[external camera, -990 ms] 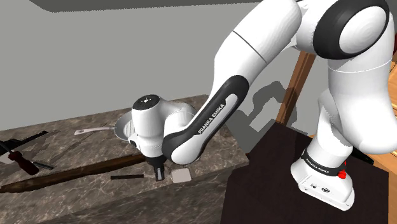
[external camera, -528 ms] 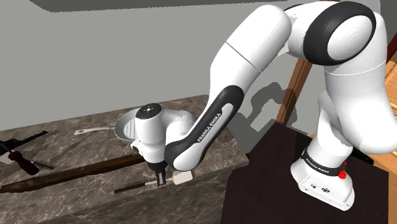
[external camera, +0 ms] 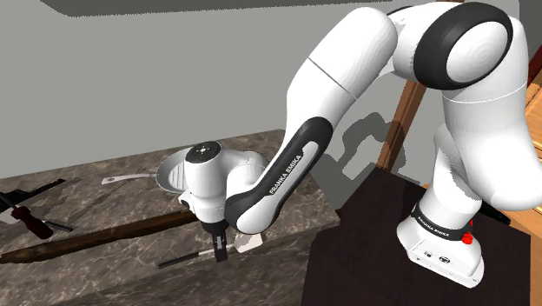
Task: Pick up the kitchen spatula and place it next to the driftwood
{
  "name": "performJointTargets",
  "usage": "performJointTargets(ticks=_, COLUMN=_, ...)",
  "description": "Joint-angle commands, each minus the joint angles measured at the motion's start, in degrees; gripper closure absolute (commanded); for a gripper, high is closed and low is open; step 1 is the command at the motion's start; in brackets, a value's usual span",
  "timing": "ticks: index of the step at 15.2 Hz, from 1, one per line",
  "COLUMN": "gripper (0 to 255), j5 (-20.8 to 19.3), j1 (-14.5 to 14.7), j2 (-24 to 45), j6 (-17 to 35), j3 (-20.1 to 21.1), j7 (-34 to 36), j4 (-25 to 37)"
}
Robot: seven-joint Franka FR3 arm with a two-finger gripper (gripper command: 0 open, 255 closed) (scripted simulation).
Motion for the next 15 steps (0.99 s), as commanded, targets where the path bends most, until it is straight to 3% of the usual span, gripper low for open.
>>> performJointTargets(ticks=1, gripper=0, j5=0.0, j1=0.0, j2=0.0, j6=0.0, j3=0.0, j7=0.0, j4=0.0)
performJointTargets(ticks=3, gripper=0, j5=0.0, j1=0.0, j2=0.0, j6=0.0, j3=0.0, j7=0.0, j4=0.0)
performJointTargets(ticks=7, gripper=0, j5=1.34, j1=-0.76, j2=-5.75, j6=-5.22, j3=0.92, j7=-0.89, j4=-0.48)
performJointTargets(ticks=15, gripper=0, j5=1.35, j1=-0.75, j2=-5.75, j6=-5.22, j3=0.9, j7=-0.9, j4=-0.48)
